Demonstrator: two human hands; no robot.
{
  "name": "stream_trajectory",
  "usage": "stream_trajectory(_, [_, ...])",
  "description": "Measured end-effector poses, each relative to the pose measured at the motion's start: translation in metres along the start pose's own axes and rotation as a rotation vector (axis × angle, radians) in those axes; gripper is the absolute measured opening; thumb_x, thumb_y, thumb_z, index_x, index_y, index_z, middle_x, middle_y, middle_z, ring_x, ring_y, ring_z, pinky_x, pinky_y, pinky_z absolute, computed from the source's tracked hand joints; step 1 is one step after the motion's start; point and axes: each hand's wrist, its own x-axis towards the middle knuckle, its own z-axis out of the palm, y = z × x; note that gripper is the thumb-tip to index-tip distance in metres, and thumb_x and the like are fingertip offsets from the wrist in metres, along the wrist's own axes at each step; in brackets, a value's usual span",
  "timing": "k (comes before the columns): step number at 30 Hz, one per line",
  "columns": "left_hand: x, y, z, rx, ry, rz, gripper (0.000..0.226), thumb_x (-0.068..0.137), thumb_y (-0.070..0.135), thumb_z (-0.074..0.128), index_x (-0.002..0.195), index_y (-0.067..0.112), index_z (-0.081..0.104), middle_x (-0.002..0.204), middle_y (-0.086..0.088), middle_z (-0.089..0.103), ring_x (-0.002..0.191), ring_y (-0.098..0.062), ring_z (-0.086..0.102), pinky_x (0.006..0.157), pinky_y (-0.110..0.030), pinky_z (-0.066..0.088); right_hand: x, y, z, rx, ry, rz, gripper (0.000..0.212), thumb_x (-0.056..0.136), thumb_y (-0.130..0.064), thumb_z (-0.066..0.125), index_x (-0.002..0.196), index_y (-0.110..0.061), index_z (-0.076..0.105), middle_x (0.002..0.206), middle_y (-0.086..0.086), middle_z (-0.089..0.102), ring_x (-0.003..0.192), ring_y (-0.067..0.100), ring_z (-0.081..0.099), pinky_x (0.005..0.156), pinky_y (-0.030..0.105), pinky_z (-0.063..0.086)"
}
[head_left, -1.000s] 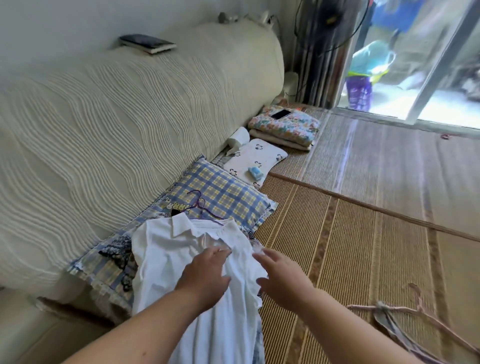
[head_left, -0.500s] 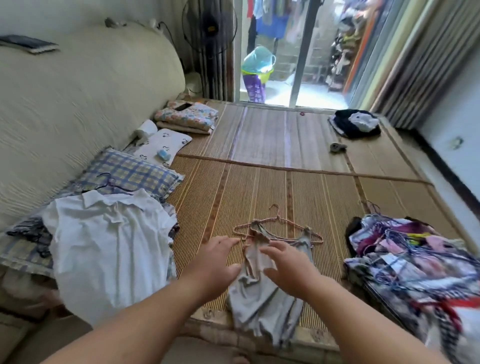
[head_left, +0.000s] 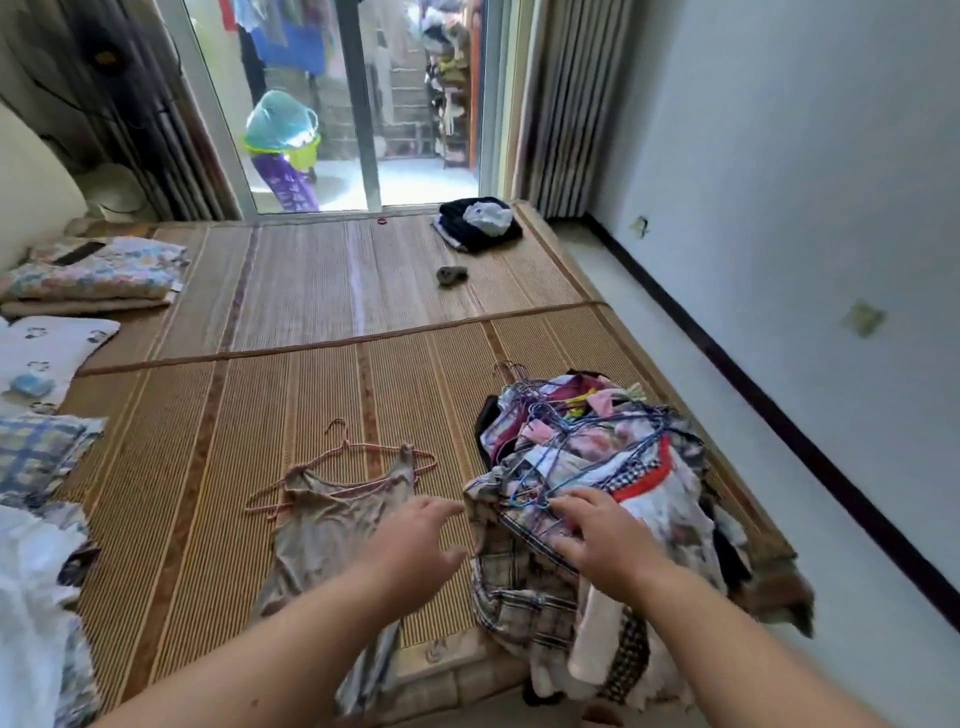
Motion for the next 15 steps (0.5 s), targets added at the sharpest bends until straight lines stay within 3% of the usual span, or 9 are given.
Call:
stream_trajectory(6, [0.101, 0.095, 0.073, -0.061, -0.049, -0.044, 0.054, 0.088, 0.034, 0.059, 0.139, 0.034, 0.040, 0.141, 0.010, 0.041, 0.121, -0.010, 0.047, 0.105, -0.030, 0.039, 0.060, 0.149, -0.038, 0.032, -0.049, 0.038, 0.054, 0.090, -0.039, 0.052, 0.141, -0.031, 0.037, 0.149, -0.004, 0.031, 0.135, 0.015, 0.033, 0.108, 0.032, 0.032])
stream_trajectory(9, [0.149, 0.133, 0.110, -0.065, -0.114, -0.082, 0.054, 0.089, 0.032, 0.056, 0.141, 0.031, 0.040, 0.143, 0.008, 0.040, 0.128, -0.010, 0.041, 0.108, -0.027, 0.031, 0.101, 0.212, -0.052, 0.013, -0.094, 0.032, 0.056, 0.090, -0.039, 0.053, 0.143, -0.031, 0.035, 0.149, -0.005, 0.030, 0.137, 0.013, 0.030, 0.108, 0.030, 0.030])
stream_trajectory(15, [0.235, 0.156, 0.164, -0.062, -0.186, -0.233, 0.058, 0.089, 0.035, 0.057, 0.143, 0.033, 0.036, 0.143, 0.008, 0.039, 0.127, -0.009, 0.042, 0.108, -0.026, 0.030, 0.192, 0.304, -0.059, 0.054, -0.140, 0.044, 0.057, 0.089, -0.040, 0.053, 0.142, -0.031, 0.035, 0.147, -0.006, 0.036, 0.134, 0.013, 0.035, 0.108, 0.035, 0.033])
